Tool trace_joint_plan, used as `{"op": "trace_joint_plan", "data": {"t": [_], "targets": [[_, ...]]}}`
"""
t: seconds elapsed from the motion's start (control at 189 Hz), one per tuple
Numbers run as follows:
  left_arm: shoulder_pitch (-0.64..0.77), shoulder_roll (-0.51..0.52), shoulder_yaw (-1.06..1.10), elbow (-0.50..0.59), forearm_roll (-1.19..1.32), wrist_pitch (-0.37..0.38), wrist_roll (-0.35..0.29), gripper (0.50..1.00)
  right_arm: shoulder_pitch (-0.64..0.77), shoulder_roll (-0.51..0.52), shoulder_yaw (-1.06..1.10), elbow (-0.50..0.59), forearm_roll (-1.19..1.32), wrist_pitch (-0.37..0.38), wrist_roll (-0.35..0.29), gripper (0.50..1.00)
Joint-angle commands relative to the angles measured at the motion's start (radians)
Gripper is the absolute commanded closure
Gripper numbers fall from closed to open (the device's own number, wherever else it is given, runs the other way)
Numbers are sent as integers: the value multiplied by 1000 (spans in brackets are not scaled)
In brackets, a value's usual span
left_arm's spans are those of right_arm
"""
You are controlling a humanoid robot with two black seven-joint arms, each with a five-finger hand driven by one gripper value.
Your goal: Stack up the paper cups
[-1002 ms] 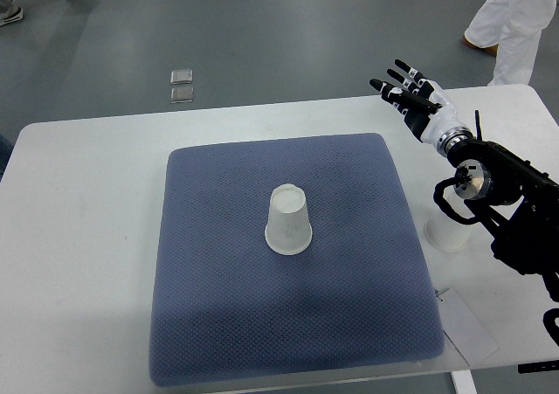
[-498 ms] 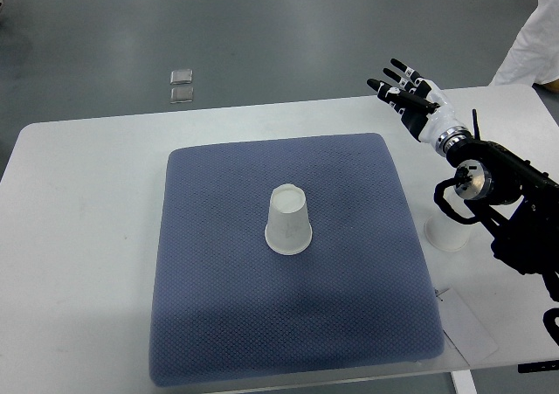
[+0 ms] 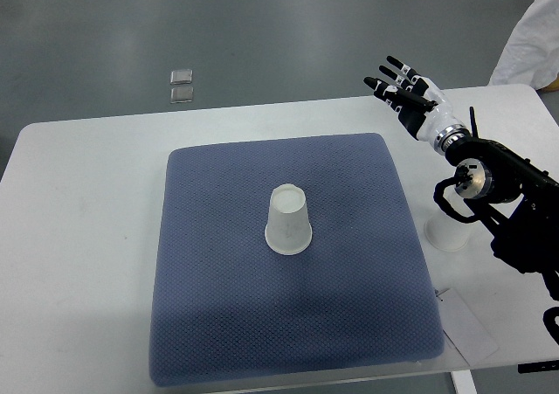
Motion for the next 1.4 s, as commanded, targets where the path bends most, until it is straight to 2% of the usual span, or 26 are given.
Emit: {"op": "trace_joint_plan", "data": {"t": [0.0,0.339,0.424,0.52,0.615,0.779,0.827,0.832,0.885,1.007,1.103,1.113,1.394], "targets": [[0,0,0,0,0,0,0,500,-1,0,-1,0,0,2,0,585],[0,0,0,0,0,0,0,500,2,-17,-22,40,-3,25,-5,585],[0,0,0,0,0,0,0,500,5,-43,-47,55,-75,26,-6,585],[0,0,0,0,0,0,0,500,27,-94,-77,106,-221,28,-6,587],[0,0,0,0,0,0,0,500,66,-192,-173,156,-327,31,-8,587],[0,0,0,0,0,0,0,500,183,-378,-426,264,-408,97,-8,585],[0,0,0,0,0,0,0,500,183,-378,-426,264,-408,97,-8,585],[0,0,0,0,0,0,0,500,209,-434,-480,312,-460,120,-6,585],[0,0,0,0,0,0,0,500,230,-484,-527,359,-537,147,-8,585],[0,0,0,0,0,0,0,500,273,-550,-622,425,-724,175,-6,585],[0,0,0,0,0,0,0,500,287,-566,-659,431,-776,176,-6,585],[0,0,0,0,0,0,0,500,309,-583,-705,442,-841,181,-5,585],[0,0,0,0,0,0,0,500,367,-635,-811,480,-1042,258,-3,585]]}}
